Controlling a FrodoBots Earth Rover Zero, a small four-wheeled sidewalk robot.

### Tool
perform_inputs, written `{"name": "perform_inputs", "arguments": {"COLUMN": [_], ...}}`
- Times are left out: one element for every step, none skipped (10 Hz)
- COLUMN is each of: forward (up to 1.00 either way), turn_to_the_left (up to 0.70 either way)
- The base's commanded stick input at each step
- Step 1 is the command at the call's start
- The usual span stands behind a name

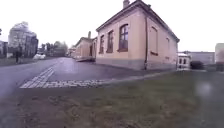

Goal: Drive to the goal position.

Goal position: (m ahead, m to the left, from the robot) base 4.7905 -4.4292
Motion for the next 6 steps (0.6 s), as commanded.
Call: {"name": "perform_inputs", "arguments": {"forward": [0.83, 0.85, 0.85, 0.85, 0.85, 0.85], "turn_to_the_left": [0.0, 0.0, 0.0, 0.0, 0.0, 0.0]}}
